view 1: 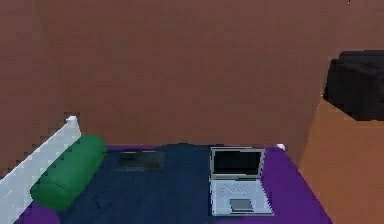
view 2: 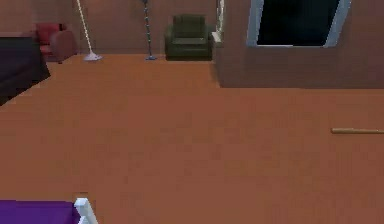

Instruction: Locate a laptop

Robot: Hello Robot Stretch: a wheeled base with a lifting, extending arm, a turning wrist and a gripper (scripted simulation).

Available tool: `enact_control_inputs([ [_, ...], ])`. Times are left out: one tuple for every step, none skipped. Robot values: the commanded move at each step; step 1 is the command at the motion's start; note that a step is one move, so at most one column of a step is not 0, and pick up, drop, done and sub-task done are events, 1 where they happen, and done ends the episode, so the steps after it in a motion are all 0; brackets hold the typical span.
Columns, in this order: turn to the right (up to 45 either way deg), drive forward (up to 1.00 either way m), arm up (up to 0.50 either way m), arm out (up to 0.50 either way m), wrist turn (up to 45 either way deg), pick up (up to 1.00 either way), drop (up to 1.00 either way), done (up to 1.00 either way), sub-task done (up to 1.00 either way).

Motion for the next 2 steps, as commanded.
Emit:
enact_control_inputs([
  [15.0, 0.0, 0.0, 0.0, 0.0, 0.0, 0.0, 0.0, 0.0],
  [0.0, 0.0, 0.0, 0.0, 0.0, 0.0, 0.0, 1.0, 0.0],
])
